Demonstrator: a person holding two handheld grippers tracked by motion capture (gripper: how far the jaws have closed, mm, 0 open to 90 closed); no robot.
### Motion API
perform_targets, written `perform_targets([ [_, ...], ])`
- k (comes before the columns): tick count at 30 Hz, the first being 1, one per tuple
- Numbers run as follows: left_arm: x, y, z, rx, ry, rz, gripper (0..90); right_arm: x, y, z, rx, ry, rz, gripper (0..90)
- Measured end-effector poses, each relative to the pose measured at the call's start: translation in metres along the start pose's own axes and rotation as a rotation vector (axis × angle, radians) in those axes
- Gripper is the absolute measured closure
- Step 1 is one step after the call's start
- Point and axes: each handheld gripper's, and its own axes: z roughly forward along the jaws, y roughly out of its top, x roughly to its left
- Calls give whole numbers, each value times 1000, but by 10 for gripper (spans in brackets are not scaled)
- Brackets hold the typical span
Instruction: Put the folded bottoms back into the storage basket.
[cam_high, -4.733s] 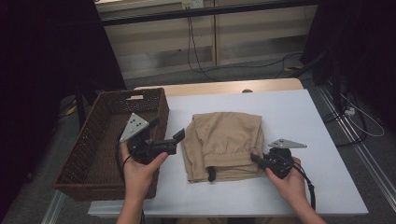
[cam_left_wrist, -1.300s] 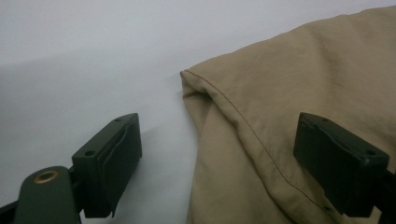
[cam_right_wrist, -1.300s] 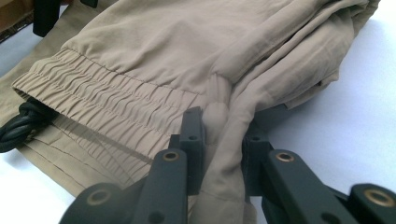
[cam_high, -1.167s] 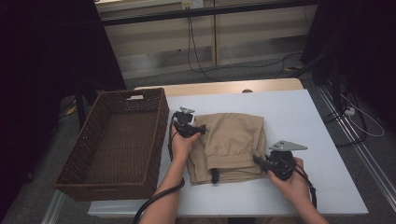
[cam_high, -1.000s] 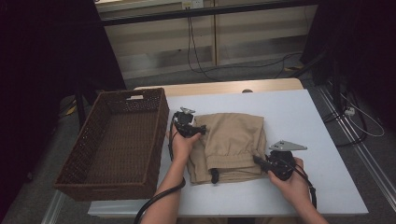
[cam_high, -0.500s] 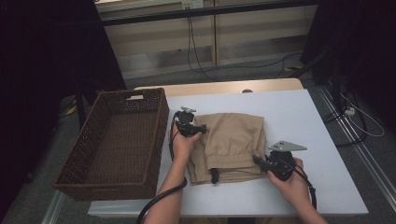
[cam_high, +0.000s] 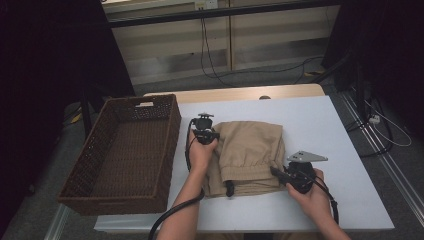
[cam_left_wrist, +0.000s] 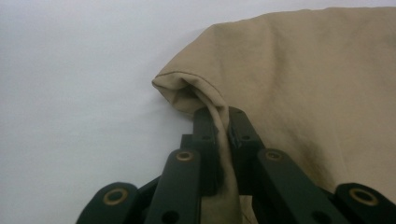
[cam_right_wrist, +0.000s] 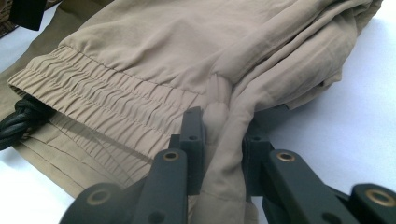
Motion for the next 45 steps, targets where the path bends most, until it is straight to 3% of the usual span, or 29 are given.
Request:
perform_targets([
  [7,-1,10,-3,63,17,-42,859,0,1,-1,-11,4,-11,763],
  [15,-1,29,-17,118,-3,-63,867,0,5,-5,-52,16,-18,765],
  [24,-6,46,-39,156,-9,-52,868,5,12,-13,-116,33,-39,767],
  [34,-6,59,-64,166,-18,-50,870,13,18,-19,-171,51,-60,767],
  [45,-5,68,-82,198,-19,-34,870,24,25,-26,-222,60,-96,768],
])
